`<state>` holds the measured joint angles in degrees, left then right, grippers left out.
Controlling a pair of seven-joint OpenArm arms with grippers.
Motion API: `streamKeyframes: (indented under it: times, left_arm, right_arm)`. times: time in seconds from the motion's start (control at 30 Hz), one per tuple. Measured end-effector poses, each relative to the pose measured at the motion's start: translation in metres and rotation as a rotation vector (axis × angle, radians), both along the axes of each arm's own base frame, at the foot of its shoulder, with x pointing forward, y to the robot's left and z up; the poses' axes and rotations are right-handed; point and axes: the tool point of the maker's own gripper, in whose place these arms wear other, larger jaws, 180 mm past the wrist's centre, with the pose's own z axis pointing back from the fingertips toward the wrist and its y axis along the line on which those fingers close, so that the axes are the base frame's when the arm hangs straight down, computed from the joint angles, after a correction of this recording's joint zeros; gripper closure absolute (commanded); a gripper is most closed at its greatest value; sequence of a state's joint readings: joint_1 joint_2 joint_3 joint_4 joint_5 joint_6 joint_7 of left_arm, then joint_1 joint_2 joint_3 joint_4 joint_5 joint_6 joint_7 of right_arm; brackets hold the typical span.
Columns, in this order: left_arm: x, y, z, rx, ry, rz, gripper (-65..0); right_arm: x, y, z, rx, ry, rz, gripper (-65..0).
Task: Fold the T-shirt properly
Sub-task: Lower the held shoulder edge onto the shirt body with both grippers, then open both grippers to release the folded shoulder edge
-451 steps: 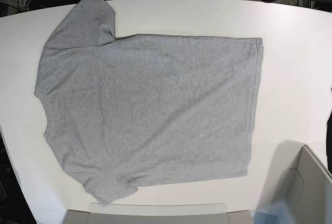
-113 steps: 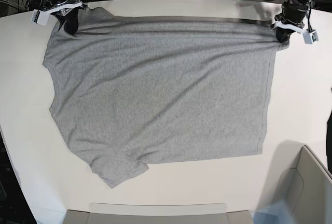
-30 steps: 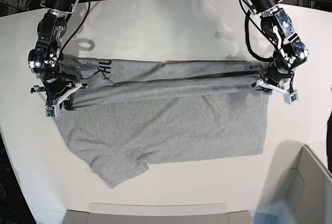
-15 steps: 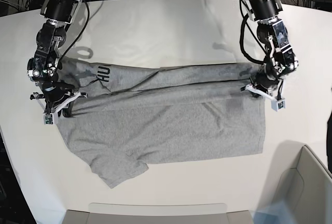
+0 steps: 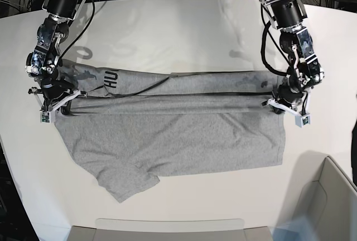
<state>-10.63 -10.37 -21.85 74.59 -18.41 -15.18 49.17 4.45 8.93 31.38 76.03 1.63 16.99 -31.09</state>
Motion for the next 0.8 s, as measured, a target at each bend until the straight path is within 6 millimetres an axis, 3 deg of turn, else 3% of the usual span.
streamKeyframes:
  times: [0.03, 0.1, 0.2, 0.3, 0.53, 0.8]
  left_arm:
    - [-0.001, 0.000, -0.001, 0.000, 0.003, 0.000, -12.6]
    - [-0.005, 0.001, -0.005, 0.004, 0.020, 0.000, -16.6]
    - [-0.006, 0.001, -0.006, 0.009, 0.026, -0.001, -17.1]
    - [-0.004, -0.002, -0.006, 0.020, 0.030, -0.023, -17.3]
    - [-0.004, 0.003, -0.004, 0.040, 0.036, -0.034, -17.4]
    - [-0.012, 0.008, -0.008, 0.043, 0.087, -0.043, -17.4]
  right_arm:
    - [0.000, 0.000, 0.000, -0.001, 0.001, 0.000, 0.0]
    - [-0.001, 0.000, -0.001, -0.001, 0.005, 0.001, -6.8]
    - [-0.009, 0.000, -0.006, -0.002, 0.016, 0.001, -14.8]
    - [-0.022, 0.000, -0.011, -0.019, 0.044, 0.008, -18.8]
    - [-0.022, 0.014, 0.013, -0.028, -0.038, 0.022, -19.9]
    - [-0.037, 0.022, 0.014, -0.030, -0.036, 0.020, -19.9]
